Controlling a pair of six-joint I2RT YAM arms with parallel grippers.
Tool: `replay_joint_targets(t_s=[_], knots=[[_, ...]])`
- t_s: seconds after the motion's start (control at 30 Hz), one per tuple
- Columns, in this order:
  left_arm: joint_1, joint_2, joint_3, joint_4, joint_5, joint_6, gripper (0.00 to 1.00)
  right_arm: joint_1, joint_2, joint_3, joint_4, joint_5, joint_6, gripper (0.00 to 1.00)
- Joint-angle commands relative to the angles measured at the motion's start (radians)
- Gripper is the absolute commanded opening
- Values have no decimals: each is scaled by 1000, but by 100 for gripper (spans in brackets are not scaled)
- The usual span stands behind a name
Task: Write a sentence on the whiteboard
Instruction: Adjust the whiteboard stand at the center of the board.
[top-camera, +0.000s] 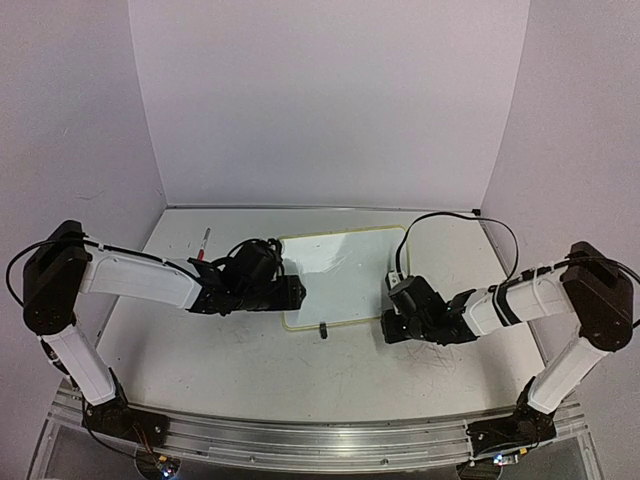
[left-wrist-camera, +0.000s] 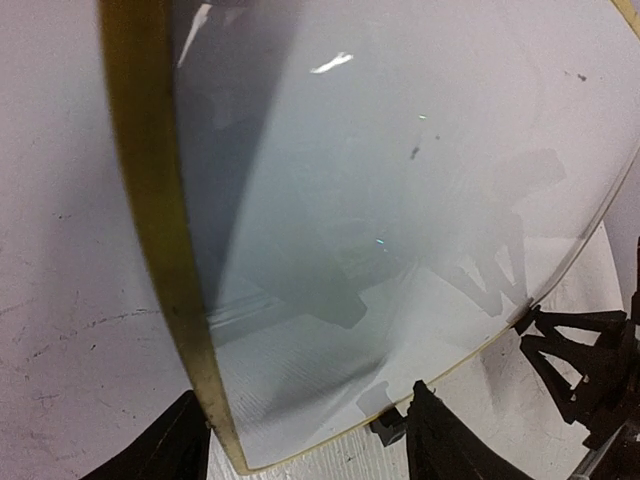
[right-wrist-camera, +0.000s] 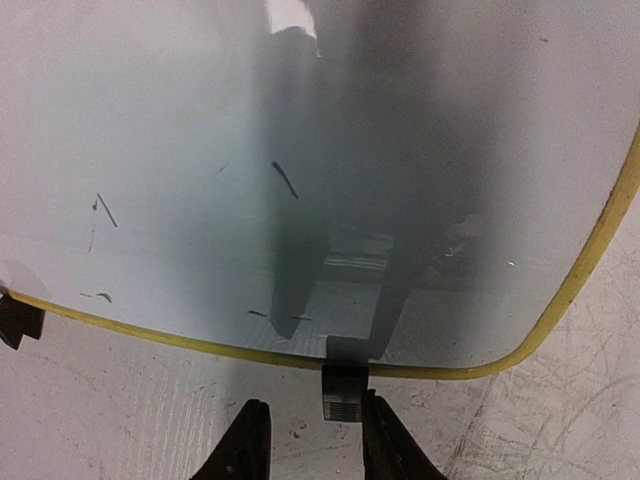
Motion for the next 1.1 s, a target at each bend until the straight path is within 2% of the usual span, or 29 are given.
replay_joint_targets(t_s=[0.0, 0.1, 0.27, 0.5, 0.57, 0.63, 0.77, 0.83, 0.9, 0.93, 1.07], knots=[[-5, 35, 44, 56, 43, 2, 61, -2, 16, 40, 38, -5, -5, 27], [-27, 61, 72, 57, 43, 10, 56, -1, 15, 38, 40, -12, -2, 22], [-46, 95, 113, 56, 38, 12, 54, -1, 7, 25, 49, -11, 1, 18], [-52, 86, 127, 39, 2, 20, 54, -1, -2, 11, 52, -1, 23, 18], [-50, 67, 109, 20, -18, 15, 54, -1, -25, 5, 47, -1, 29, 24], [-48, 40, 77, 13, -29, 10, 59, -1, -58, -5, 30, 1, 32, 38], [-43, -36, 16, -45, -72, 1, 77, -1, -166, -27, -25, 1, 32, 57], [-32, -98, -15, -75, -96, 4, 83, -2, -238, -42, -55, -2, 28, 63], [-10, -172, -39, -109, -113, 26, 94, -1, -309, -59, -80, -2, 23, 68], [13, -200, -44, -131, -114, 44, 99, -1, -356, -64, -88, -2, 18, 71], [180, -298, -48, -230, -94, 118, 100, -1, -506, -70, -147, 25, 1, 81]])
